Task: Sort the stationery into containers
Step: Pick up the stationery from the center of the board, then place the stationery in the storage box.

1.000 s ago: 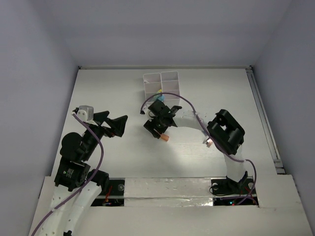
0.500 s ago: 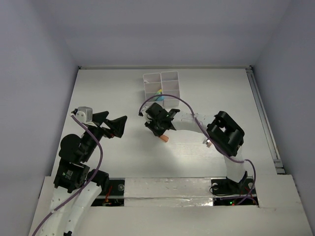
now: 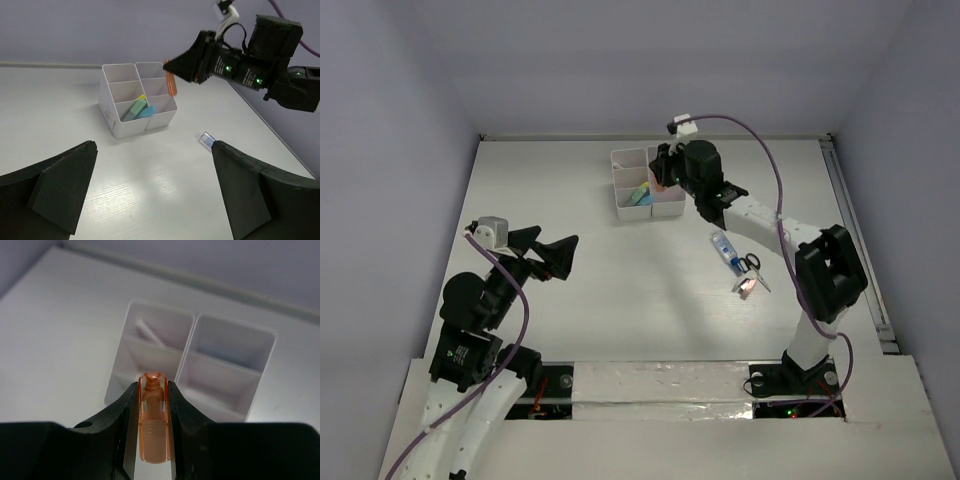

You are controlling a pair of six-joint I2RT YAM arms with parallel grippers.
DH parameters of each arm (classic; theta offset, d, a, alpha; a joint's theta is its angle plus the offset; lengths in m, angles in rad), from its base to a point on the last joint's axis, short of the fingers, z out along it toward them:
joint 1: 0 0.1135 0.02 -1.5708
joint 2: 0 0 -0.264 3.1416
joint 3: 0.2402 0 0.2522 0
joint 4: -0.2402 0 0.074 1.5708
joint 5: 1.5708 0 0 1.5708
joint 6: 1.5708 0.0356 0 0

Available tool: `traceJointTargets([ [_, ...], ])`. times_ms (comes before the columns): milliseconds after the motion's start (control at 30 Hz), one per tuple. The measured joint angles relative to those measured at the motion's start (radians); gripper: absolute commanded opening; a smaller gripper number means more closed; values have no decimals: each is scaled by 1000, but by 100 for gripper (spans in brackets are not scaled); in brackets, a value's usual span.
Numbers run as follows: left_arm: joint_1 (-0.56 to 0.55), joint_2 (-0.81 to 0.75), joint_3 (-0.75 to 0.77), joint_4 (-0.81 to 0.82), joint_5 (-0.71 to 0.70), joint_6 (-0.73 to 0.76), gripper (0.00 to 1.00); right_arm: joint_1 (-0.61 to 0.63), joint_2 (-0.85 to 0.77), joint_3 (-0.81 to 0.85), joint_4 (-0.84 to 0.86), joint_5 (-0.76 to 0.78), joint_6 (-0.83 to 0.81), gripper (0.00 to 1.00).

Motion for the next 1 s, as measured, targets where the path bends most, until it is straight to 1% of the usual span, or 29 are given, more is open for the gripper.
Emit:
traceJointTargets([
  [67, 0, 1, 0, 0, 0, 0, 99, -24, 26, 24, 102, 9, 10, 0],
  [200, 2, 4, 0, 0, -1, 0, 99, -59, 129, 87, 288, 28, 21, 0],
  [333, 9, 12, 0, 0, -3, 0, 99, -87, 240, 129, 411, 48, 24, 0],
  [533, 12, 18, 0, 0, -4, 0, 99, -117, 336, 138, 511, 79, 24, 0],
  [900, 19, 35, 0, 0, -4, 0, 99, -128, 377, 198, 626, 108, 19, 0],
  [1000, 19, 36, 0, 0, -4, 0, 99, -128, 399, 199, 638, 118, 19, 2],
])
